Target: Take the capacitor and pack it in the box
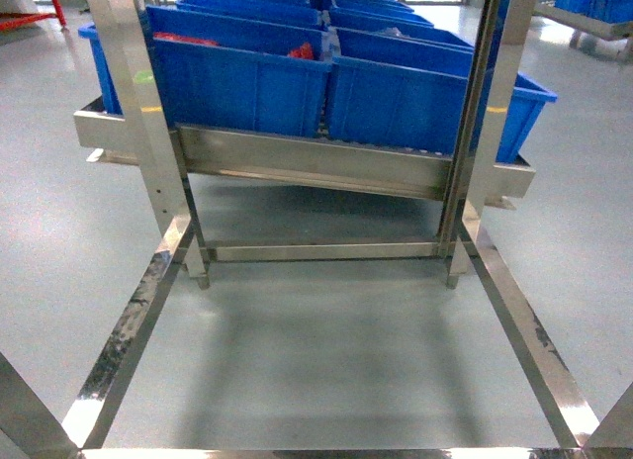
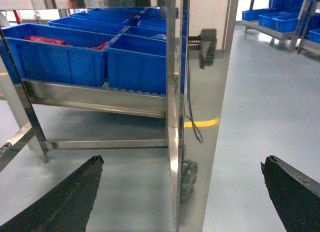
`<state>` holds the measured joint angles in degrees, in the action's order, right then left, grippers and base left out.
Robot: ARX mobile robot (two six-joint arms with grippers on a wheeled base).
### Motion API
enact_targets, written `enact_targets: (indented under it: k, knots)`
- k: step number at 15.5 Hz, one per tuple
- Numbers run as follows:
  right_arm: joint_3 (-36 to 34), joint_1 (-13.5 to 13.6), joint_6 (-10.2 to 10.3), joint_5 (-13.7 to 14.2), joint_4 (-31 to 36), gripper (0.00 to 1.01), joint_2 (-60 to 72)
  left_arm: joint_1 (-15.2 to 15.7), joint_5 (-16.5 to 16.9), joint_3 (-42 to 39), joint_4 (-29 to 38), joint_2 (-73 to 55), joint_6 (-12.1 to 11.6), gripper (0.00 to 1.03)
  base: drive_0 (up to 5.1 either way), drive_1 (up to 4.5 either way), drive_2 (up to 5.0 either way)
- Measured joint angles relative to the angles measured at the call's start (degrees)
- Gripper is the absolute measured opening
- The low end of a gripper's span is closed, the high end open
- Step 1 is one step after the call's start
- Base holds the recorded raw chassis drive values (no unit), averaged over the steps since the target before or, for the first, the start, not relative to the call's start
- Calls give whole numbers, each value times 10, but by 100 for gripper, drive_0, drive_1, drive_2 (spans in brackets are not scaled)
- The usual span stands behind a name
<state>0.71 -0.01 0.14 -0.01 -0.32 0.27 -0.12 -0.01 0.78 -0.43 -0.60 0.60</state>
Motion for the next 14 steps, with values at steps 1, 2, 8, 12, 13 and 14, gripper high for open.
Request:
enact_targets:
  k: [1,2,8,12,13,14]
  knots:
    - [0,0,0,0,0,98,0,0,0,0,0,0,0,43,0,0,0]
    - [0,0,0,0,0,98,0,0,0,0,0,0,0,43,0,0,0]
    - [0,0,0,0,0,98,0,0,0,0,0,0,0,43,0,0,0]
    - [0,0,0,0,0,98,0,0,0,0,2,0,0,43,-514,231,231]
    - [0,0,0,0,1,98,0,0,0,0,0,0,0,43,-514,231,231]
    - [0,0,0,0,-1,98,0,0,0,0,0,0,0,43,-514,231,231]
